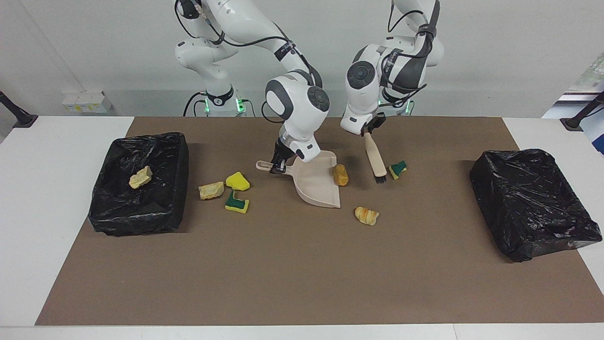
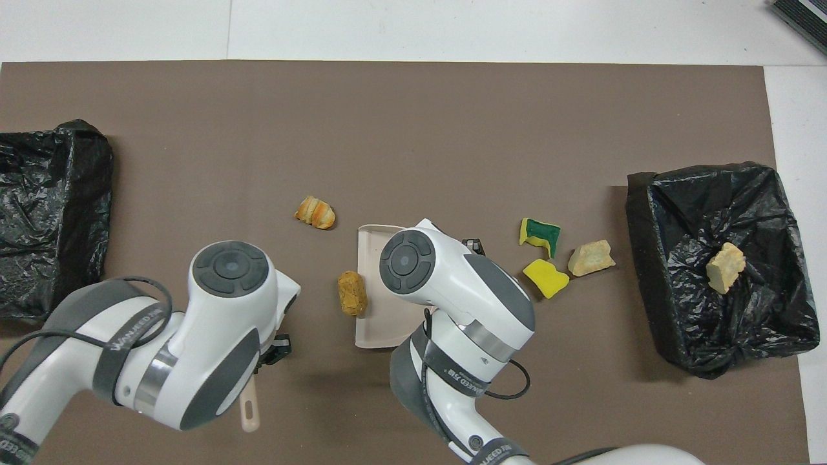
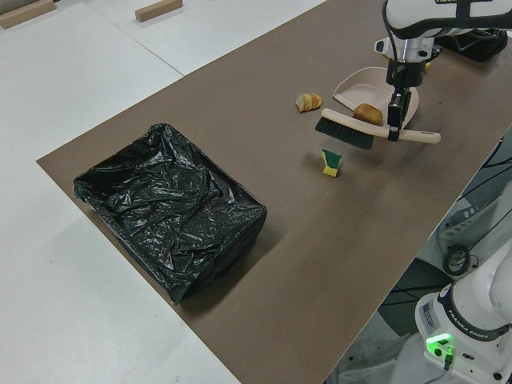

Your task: Sweep and dump trash in bin

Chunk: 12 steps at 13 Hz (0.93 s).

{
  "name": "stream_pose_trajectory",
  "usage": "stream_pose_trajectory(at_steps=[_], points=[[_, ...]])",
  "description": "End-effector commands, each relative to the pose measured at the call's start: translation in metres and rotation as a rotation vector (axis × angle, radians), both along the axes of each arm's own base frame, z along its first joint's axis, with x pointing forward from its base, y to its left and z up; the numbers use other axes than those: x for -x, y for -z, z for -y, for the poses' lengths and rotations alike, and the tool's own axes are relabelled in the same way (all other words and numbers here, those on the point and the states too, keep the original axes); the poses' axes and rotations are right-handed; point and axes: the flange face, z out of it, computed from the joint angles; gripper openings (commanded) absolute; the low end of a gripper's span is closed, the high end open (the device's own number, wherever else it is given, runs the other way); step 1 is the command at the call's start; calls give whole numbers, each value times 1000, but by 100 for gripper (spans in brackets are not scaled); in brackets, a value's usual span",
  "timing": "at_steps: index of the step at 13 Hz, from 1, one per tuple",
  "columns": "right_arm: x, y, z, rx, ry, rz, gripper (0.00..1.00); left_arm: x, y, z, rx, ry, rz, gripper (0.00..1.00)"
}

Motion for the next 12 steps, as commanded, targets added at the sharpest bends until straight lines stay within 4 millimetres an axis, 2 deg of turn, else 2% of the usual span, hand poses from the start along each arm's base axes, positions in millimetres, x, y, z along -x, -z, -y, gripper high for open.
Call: stream_pose_trajectory(at_steps=[1,2,3,5,6,8,12], points=[[3,2,2,-15,23,33,0,16,12,-69,27,-82,-21,0],[3,1,1,-15,28,38,0,16,17,-86,37,-118,-5,0],[2,1,0,-22,31,45,0,14,21,-95,52,-138,30,0],[2,1,-1,-26,29,48,0,19,30,-94,66,-137,92,0],[2,1,-1,-26,29,48,0,21,37,-87,66,-120,86,0],[1,1,-1,-26,24,47,0,24,46,-51,105,-51,107,0],[0,0,-2,-30,20,48,0,23,55,43,285,-24,139,0]])
